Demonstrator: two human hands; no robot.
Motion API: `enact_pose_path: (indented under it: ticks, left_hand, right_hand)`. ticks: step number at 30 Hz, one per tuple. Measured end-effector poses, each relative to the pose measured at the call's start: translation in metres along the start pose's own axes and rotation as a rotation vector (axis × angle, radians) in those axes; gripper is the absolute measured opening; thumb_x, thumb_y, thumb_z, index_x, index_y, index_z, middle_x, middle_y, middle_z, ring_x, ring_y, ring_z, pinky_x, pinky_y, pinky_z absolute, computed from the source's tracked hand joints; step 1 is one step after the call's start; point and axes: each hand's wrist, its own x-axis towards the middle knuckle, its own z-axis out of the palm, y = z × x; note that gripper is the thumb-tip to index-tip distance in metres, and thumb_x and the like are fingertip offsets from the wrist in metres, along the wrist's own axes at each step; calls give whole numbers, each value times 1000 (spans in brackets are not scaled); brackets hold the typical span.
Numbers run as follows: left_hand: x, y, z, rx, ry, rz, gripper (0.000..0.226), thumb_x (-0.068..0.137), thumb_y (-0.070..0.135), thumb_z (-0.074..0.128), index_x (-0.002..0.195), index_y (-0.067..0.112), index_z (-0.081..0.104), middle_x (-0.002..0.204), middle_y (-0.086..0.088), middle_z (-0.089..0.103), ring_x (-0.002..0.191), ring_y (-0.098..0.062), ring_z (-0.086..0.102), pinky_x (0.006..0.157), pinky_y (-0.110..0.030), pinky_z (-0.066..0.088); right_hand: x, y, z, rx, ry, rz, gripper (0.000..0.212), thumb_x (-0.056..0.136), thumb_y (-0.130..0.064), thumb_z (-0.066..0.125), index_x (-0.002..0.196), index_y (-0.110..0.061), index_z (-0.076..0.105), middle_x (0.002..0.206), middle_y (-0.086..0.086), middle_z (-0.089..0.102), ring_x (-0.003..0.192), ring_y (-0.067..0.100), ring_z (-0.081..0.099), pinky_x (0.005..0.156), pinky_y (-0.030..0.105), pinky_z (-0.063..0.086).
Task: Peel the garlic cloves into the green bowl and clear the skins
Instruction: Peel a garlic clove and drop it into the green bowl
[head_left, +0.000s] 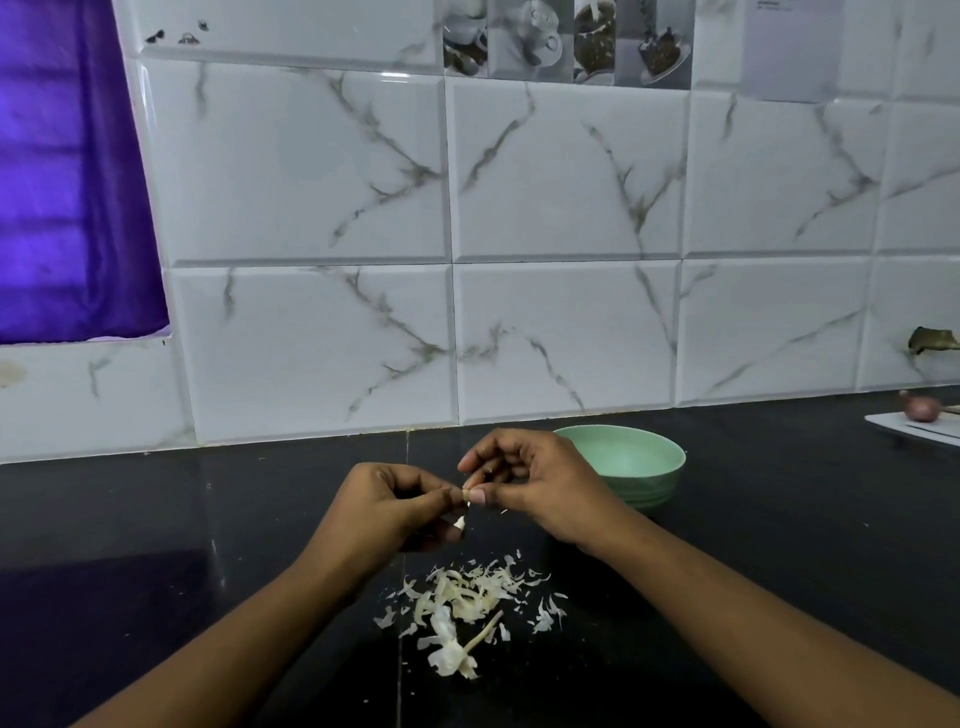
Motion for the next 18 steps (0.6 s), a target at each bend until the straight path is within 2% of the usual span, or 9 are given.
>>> enact_pose_path:
  ticks: [5,8,11,18]
  left_hand:
    - [0,-2,0,21,24,0,11,85,5,66,78,4,74,73,-16,73,64,-18,71,56,-23,53]
    - [0,-2,2,20,43,13,12,85,2,65,77,2,73,73,-17,73,60,-17,69,58,-25,56]
    - [0,-2,3,23,50,21,12,85,0,64,77,1,72,73,-16,73,59,-15,68,58,-26,56]
    - [3,-2,0,-72,-22,-66,13,90,7,61,86,0,72,83,-14,74,66,-19,71,54,-23,52]
  right_hand:
    - [0,-1,2,-84,29,-43,24,74,-2,76,86,-21,66,84,4,70,77,8,65,79,25,55]
    - [-1,-1,4,-109,38,-56,26,74,-3,77,85,-24,66,85,4,71,79,14,68,80,27,56]
    - [-1,-1,6,-127,34,-76,26,74,-4,77,84,-25,66,83,3,71,78,12,68,79,27,56]
    - [1,1,1,-5,6,-9,23,76,1,74,90,-15,66,80,-1,68,78,9,65,78,22,54]
